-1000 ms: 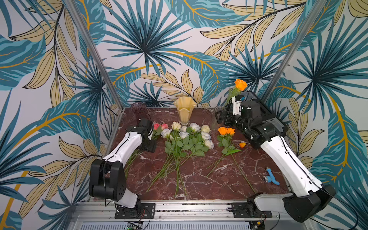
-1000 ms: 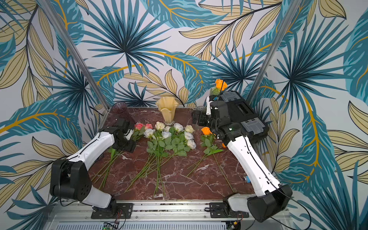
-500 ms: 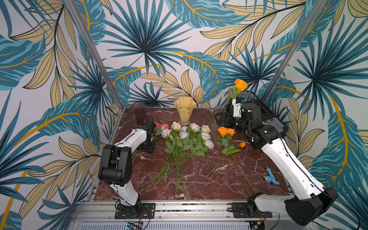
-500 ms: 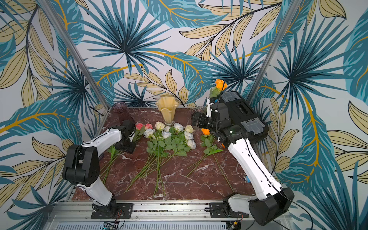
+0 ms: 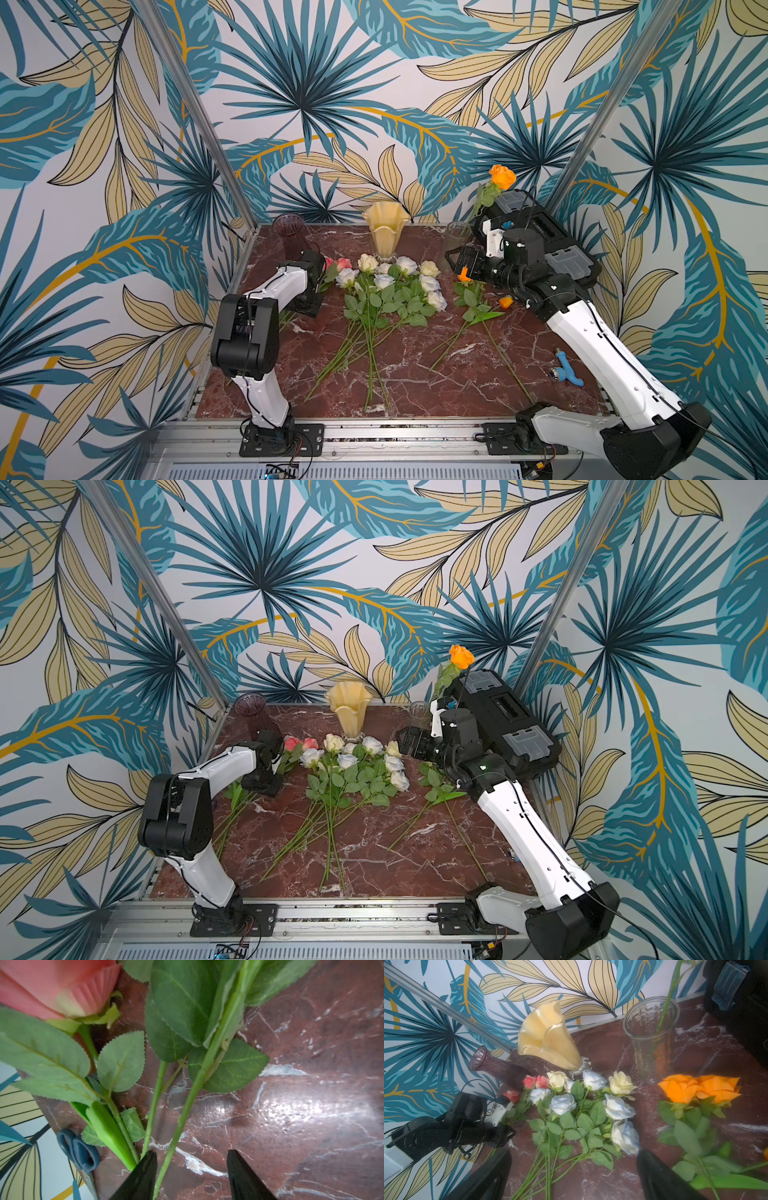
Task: Arrange the flowers in different vases according to their variety
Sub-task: Pick up the flower at the center of the board.
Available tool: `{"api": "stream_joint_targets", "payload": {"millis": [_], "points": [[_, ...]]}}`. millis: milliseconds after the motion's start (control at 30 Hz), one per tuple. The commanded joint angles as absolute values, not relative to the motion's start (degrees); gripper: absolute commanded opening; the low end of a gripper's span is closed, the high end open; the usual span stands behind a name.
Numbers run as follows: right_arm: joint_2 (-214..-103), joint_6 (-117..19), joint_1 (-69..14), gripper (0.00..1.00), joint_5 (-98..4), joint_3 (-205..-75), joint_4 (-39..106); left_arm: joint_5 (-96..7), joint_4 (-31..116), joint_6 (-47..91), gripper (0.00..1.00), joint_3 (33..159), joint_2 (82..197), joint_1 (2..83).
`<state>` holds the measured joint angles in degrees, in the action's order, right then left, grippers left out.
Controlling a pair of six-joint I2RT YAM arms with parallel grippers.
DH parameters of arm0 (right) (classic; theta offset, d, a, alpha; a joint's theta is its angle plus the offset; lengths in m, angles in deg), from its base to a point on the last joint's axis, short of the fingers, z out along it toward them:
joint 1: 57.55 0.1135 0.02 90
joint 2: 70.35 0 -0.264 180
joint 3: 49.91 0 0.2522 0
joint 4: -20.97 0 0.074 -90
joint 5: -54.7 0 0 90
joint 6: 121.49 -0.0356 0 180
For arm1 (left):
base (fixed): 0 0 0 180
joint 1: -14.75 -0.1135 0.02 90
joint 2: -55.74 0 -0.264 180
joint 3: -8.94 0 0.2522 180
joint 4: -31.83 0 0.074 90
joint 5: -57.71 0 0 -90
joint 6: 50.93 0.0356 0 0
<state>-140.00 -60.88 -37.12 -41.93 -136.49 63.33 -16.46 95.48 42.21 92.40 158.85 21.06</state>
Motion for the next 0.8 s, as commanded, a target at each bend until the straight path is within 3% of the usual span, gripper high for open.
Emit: {"api": "stream_joint_targets", "payload": {"millis": [0, 133, 500, 667, 767], "points": [[-138.7, -61.79, -36.81, 0.99, -42.64, -135.64, 62.15, -15.44, 94.22, 42.72, 0.49, 94.97, 160.02, 20.56], [-138.55, -61.81, -36.85, 0.99, -42.29, -135.76, 62.12, -15.58, 94.02, 42.86, 0.43, 95.43, 160.5, 20.47], [-138.29, -61.7, -36.84, 0.99, -42.02, -135.87, 62.24, -15.06, 93.17, 42.63, 0.46, 95.46, 162.03, 20.11], [-137.85, -61.8, -36.88, 0.99, -41.66, -135.66, 62.24, -15.5, 93.25, 42.47, 0.39, 95.71, 163.21, 19.93], [-137.71, -61.79, -36.82, 0.99, -41.48, -135.61, 62.33, -15.5, 93.29, 42.45, 0.29, 95.83, 163.72, 19.94]]}}
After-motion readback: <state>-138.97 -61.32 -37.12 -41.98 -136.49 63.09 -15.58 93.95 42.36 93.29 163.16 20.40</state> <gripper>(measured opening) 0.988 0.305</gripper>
